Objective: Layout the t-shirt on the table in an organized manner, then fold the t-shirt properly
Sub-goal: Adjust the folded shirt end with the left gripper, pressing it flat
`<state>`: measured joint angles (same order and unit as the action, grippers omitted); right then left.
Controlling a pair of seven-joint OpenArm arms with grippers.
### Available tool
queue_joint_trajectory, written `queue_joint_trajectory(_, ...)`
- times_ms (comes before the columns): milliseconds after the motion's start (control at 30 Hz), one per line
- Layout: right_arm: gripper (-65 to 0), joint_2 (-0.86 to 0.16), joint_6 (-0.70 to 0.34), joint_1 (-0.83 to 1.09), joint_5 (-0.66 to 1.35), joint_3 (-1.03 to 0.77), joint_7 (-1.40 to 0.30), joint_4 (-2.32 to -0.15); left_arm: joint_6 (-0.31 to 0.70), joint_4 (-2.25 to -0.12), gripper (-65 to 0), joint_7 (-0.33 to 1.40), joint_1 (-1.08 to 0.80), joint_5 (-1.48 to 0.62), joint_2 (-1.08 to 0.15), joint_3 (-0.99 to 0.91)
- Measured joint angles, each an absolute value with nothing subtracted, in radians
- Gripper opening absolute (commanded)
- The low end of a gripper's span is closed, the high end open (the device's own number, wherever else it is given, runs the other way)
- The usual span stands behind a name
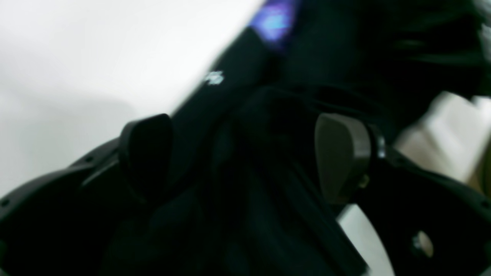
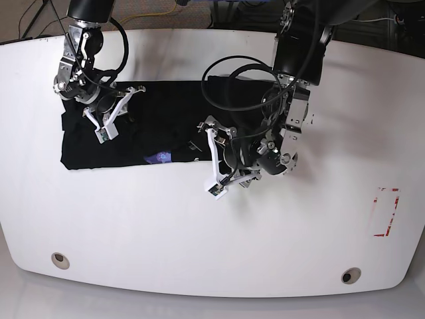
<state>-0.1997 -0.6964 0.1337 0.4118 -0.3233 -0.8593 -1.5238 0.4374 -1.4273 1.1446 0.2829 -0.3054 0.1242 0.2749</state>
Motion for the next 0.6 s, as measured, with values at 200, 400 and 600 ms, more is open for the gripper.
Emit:
queue_joint_trajectory(200, -59.6, -0.199, -0.696, 0.134, 0.412, -0.323, -0.860, -1.524, 0.434, -1.361, -11.9, 1.127, 0.277, -0.280, 0.129, 0.352)
queue_joint_trajectory(400, -59.6, -0.197, -0.697, 0.132, 0.411, -0.323, -0.861, -1.524, 0.438, -1.353, -13.8, 1.101, 0.269, -0.283, 0.129, 0.434)
queue_joint_trajectory(600, -59.6, -0.184, -0.689, 0.131, 0.403, -0.324, -0.860, -1.526, 0.438, -1.353, -34.2, 1.102, 0.252, -0.281, 0.129, 0.448)
